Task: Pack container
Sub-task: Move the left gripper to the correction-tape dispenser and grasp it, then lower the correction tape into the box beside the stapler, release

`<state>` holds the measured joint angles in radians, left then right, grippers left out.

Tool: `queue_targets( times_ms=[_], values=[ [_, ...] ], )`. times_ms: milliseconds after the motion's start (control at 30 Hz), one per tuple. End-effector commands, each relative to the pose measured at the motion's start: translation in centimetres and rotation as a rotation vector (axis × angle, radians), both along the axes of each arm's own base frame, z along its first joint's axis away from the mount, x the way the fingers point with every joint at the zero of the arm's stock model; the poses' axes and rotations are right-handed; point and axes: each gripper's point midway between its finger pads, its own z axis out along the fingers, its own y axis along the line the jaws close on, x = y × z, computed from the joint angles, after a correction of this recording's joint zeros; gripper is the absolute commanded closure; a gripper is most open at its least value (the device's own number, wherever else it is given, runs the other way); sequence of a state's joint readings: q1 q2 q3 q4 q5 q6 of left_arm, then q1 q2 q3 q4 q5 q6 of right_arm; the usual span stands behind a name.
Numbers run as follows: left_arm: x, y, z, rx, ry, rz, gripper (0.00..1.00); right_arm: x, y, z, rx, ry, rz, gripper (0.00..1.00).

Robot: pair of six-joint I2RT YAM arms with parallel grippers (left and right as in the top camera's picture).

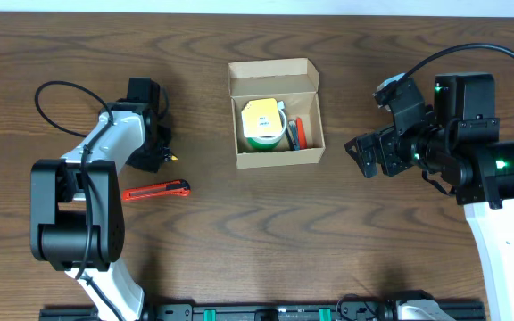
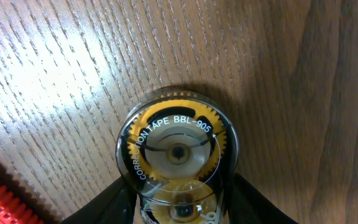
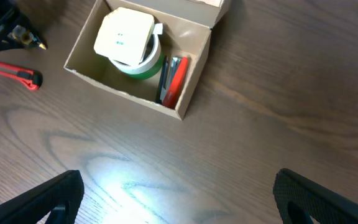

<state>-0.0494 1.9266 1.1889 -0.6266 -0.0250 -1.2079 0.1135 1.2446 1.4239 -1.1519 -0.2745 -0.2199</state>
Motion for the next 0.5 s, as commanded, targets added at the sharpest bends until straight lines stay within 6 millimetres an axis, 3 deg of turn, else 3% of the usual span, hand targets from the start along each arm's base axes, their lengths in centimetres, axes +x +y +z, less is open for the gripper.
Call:
queue_targets(
  times_ms=[0, 267, 467],
  values=[
    [-0.4, -0.1, -1.4, -0.018, 0.04, 0.008, 0.53, -0.1, 0.1, 0.3, 0.003, -0.011, 0.015, 0.01],
    [-0.1, -0.2, -0.9, -0.019, 0.037, 0.007, 0.77, -0.1, 0.1, 0.3, 0.003, -0.011, 0.015, 0.01],
    [2.3, -0.5, 2.7, -0.011, 0.01, -0.06, 0.88, -0.1, 0.1, 0.3, 0.003, -0.011, 0.015, 0.01]
  ],
)
